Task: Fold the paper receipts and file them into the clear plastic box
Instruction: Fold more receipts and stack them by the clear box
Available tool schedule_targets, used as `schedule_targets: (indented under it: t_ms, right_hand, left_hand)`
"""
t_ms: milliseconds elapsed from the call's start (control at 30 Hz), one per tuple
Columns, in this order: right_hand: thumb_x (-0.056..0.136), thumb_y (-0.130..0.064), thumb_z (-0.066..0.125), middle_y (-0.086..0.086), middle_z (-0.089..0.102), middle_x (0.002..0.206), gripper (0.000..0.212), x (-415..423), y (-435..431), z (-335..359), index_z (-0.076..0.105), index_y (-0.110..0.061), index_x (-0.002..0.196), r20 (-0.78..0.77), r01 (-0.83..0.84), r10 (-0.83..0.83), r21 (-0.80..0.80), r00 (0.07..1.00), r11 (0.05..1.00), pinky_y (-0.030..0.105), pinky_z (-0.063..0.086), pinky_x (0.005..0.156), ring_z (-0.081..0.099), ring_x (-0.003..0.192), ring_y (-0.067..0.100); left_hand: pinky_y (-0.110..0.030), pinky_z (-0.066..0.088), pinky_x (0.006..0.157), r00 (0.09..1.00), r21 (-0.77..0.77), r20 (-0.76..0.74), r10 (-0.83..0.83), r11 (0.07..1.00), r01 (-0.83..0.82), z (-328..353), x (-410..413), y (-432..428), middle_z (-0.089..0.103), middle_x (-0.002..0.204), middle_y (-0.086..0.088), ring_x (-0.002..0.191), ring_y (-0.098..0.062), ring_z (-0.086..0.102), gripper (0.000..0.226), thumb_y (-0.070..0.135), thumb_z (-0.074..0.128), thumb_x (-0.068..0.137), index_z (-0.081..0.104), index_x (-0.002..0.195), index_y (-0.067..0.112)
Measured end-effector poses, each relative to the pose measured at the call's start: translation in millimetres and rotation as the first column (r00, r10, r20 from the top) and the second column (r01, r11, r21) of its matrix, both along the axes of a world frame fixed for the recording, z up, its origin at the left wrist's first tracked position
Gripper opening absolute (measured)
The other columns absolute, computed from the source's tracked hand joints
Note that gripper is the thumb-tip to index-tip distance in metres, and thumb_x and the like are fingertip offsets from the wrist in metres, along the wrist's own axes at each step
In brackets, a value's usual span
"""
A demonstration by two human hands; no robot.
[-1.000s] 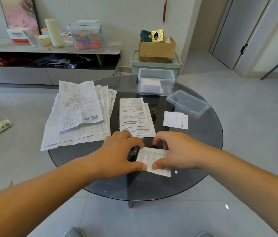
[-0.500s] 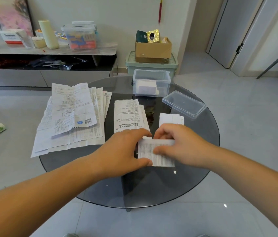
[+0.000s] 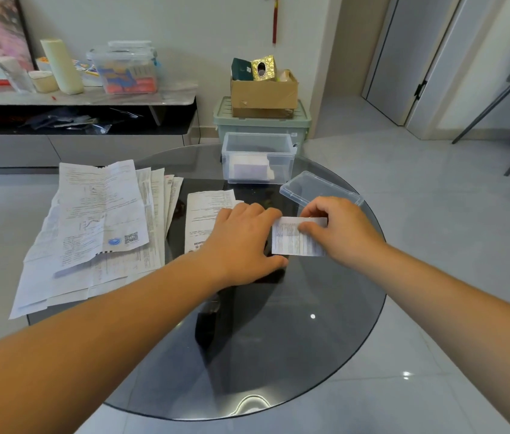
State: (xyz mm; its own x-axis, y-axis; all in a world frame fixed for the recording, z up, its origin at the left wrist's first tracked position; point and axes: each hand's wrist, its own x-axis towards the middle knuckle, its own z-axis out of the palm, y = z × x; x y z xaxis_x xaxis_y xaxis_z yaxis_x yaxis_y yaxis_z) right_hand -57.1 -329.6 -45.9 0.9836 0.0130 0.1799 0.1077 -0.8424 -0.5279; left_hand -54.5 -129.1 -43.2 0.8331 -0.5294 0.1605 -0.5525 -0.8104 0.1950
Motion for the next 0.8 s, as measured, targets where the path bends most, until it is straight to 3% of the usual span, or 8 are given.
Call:
schedule_targets:
  t_ms: [233,333,500,567,667,800]
  right_hand:
    - [0.090,-0.036,0.071,-0.007,0.049,0.110,0.025,2.9,5.1,-3.3,0.065,-0.029,0.114,0.075,0.081,-0.072,-0.114,0.995,0.990,0.036,0.036,0.101,0.040,0.118,0.019]
    - [0.090,-0.037,0.070,-0.005,0.051,0.121,0.024,-0.3,6.0,-2.1,0.065,-0.031,0.113,0.095,0.109,-0.101,-0.091,0.990,0.990,0.035,0.035,0.105,0.037,0.124,0.019]
    - [0.092,-0.037,0.068,-0.009,0.053,0.116,0.012,-6.7,9.8,1.0,0.065,-0.031,0.102,0.177,0.096,-0.082,-0.075,0.981,0.993,0.030,0.033,0.100,0.040,0.118,0.014]
    - [0.092,-0.035,0.068,-0.011,0.055,0.108,0.008,-12.0,17.2,3.5,0.066,-0.029,0.097,0.233,0.033,-0.016,-0.070,0.972,0.997,0.028,0.032,0.097,0.042,0.111,0.012]
    - [0.092,-0.030,0.066,-0.013,0.058,0.097,0.004,-24.5,36.1,7.1,0.067,-0.026,0.091,0.297,-0.143,0.171,-0.114,0.939,0.983,0.036,0.039,0.093,0.046,0.101,0.014]
    - [0.093,-0.044,0.058,-0.014,0.064,0.116,0.025,-38.4,63.6,4.4,0.069,-0.027,0.109,0.175,-0.306,0.359,-0.271,0.917,0.913,0.041,0.040,0.098,0.048,0.115,0.014]
  left_hand:
    - [-0.041,0.026,0.113,1.000,-0.034,0.013,0.028,0.999,-0.027,0.4,2.2,14.0,0.042,0.145,0.005,0.135,-0.018,0.033,0.078,0.067,0.064,0.082,0.036,0.146,0.031]
    - [-0.043,0.023,0.116,0.997,-0.054,-0.012,0.077,0.996,-0.078,2.9,0.1,27.9,0.040,0.149,0.006,0.138,-0.019,0.031,0.079,0.068,0.064,0.082,0.036,0.146,0.032]
    - [-0.046,0.022,0.117,0.989,-0.034,-0.066,0.134,0.990,-0.136,11.4,-5.2,54.3,0.038,0.152,0.007,0.141,-0.019,0.031,0.084,0.069,0.064,0.080,0.034,0.148,0.030]
    - [-0.045,0.024,0.117,0.985,-0.002,-0.089,0.148,0.989,-0.149,14.3,-7.0,68.0,0.039,0.153,0.007,0.139,-0.019,0.035,0.083,0.068,0.064,0.081,0.034,0.148,0.029]
    - [-0.042,0.022,0.119,0.982,0.056,-0.088,0.167,0.985,-0.162,18.4,-9.5,86.7,0.039,0.155,0.006,0.140,-0.018,0.037,0.081,0.065,0.063,0.084,0.032,0.150,0.028]
    - [-0.038,0.008,0.124,0.986,0.155,-0.103,0.131,0.981,-0.114,17.8,-9.3,97.4,0.035,0.157,0.004,0.144,-0.016,0.032,0.081,0.067,0.052,0.090,0.024,0.154,0.025]
